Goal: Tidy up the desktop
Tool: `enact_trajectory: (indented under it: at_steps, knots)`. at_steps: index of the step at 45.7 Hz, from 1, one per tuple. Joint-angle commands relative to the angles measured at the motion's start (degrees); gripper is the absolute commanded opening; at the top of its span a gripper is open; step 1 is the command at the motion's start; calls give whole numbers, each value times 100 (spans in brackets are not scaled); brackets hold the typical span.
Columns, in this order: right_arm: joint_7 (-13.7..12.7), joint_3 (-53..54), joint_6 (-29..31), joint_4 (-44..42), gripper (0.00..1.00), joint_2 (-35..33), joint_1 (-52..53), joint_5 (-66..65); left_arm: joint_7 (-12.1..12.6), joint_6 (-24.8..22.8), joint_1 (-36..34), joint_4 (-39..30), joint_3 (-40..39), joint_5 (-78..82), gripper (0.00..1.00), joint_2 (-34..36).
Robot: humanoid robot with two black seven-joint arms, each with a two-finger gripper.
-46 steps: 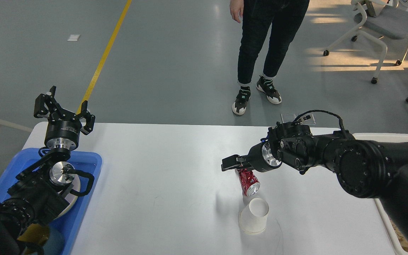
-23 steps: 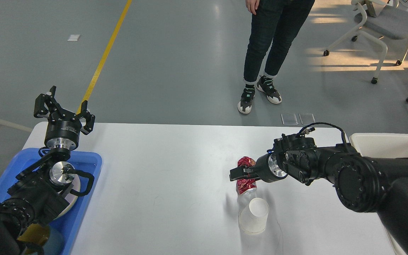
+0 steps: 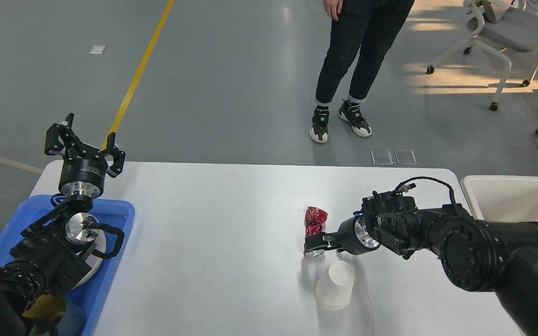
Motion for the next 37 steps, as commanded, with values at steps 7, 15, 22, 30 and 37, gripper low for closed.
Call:
enact_trajectory:
  at_steps: [7,15,22,30,37]
  knots:
    - [-9,89,-74,2,100,43,-117,100,0,-1,0,-2,-2,0,97,0]
    - [-9,124,-311,2,100,43,-108,109,0,-1,0,-2,-1,0,97,0]
    - [-9,142,-400,-42,100,43,-99,109,0,-1,0,-2,-2,0,97,0]
    - [-9,168,-645,-183,100,52,-143,109,0,-1,0,7,-2,9,97,0]
    - [-9,212,-813,-183,99,43,-187,109,0,-1,0,-2,-2,0,96,0]
